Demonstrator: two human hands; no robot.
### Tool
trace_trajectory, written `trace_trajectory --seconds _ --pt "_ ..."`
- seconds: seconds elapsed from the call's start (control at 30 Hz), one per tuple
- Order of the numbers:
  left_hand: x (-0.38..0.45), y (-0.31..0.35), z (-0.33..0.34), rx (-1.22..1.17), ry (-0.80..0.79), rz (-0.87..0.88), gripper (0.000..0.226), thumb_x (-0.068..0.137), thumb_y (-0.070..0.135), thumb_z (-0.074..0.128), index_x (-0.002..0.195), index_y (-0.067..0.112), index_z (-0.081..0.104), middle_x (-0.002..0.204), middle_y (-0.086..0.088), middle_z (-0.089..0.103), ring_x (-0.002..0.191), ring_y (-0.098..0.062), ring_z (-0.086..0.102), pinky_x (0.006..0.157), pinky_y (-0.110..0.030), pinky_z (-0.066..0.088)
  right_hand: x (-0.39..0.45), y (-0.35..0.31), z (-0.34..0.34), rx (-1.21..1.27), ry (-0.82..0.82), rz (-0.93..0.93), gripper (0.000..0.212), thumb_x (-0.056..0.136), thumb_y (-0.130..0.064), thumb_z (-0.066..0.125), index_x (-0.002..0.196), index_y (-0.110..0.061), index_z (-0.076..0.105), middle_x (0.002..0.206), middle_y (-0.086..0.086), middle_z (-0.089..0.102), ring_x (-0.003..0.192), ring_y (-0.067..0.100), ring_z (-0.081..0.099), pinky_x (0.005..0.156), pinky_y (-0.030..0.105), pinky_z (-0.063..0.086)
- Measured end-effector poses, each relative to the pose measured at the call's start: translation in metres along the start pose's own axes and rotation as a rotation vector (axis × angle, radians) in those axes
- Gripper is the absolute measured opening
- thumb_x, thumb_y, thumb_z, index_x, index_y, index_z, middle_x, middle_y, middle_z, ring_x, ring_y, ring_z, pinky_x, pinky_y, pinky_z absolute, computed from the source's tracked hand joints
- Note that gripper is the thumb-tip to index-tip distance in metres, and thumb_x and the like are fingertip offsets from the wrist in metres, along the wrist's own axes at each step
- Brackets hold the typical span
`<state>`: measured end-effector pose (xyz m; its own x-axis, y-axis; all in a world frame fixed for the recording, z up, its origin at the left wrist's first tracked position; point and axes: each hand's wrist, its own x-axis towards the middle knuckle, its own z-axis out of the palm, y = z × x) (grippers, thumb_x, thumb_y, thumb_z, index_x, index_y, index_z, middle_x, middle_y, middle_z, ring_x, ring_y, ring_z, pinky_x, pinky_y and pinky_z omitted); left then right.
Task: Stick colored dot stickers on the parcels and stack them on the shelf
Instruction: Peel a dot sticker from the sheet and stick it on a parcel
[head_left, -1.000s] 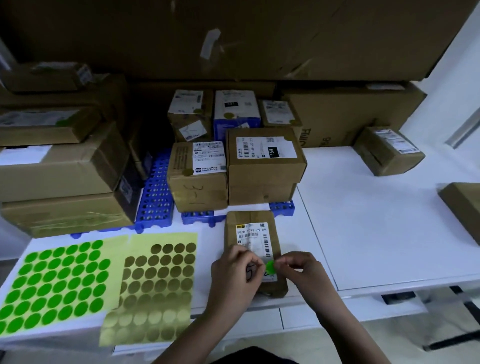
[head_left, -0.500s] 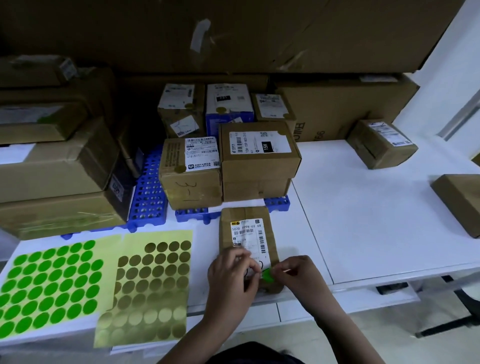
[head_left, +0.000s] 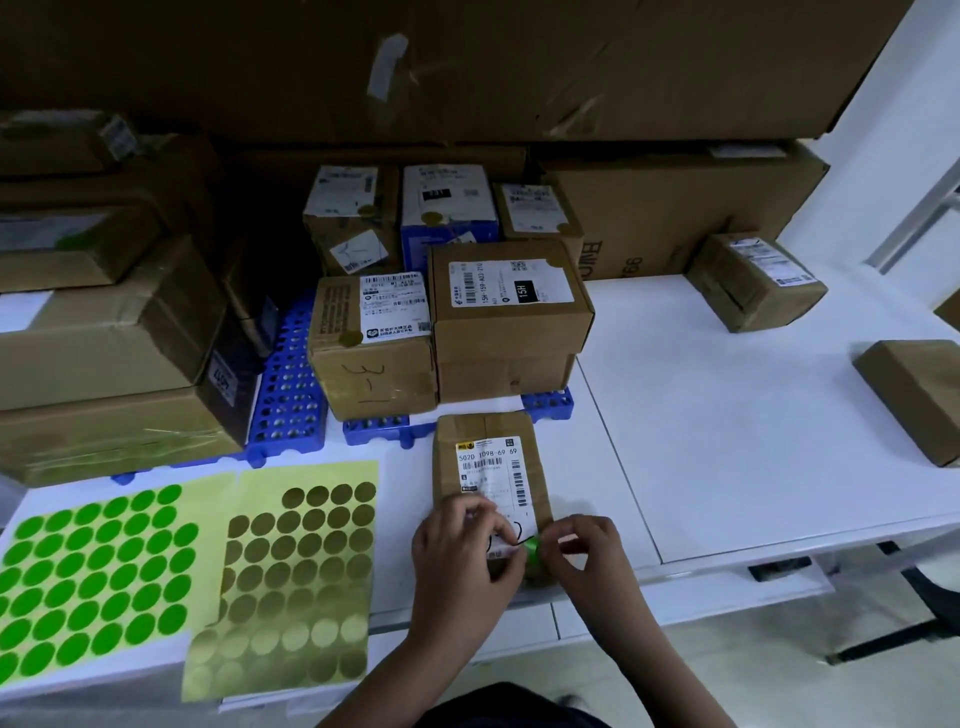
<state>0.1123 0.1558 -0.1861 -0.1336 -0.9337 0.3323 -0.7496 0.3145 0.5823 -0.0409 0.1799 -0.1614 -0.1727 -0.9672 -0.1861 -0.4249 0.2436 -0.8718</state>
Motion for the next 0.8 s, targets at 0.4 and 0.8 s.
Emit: trace_trajectory --seconds 0.4,0.8 --pt "0.012 0.001 0.002 0.043 -0.011 -0.053 0.021 0.071 0.053 0.051 0.071 0.033 0.052 0.091 0.013 0.052 0.09 -0.015 0.054 0.072 -0.029 0.041 0.009 0.002 0.01 0.48 -0.038 0.2 0.037 0.091 -0.012 0.063 0.125 -0.017 0.05 0.103 0.003 0.064 0.104 0.018 0.061 0.07 0.016 0.049" --pt "0.01 -0.009 -0.021 -0.558 0.018 -0.502 0.036 0.089 0.015 0.06 0.12 0.027 0.046 0.117 0.016 0.049 0.113 0.002 0.046 0.096 -0.018 0.039 0.015 0.0 0.002 0.47 -0.021 0.194 0.022 0.101 -0.02 0.043 0.104 -0.023 0.064 0.1 -0.006 0.071 0.096 0.01 0.065 0.068 0.015 0.049"
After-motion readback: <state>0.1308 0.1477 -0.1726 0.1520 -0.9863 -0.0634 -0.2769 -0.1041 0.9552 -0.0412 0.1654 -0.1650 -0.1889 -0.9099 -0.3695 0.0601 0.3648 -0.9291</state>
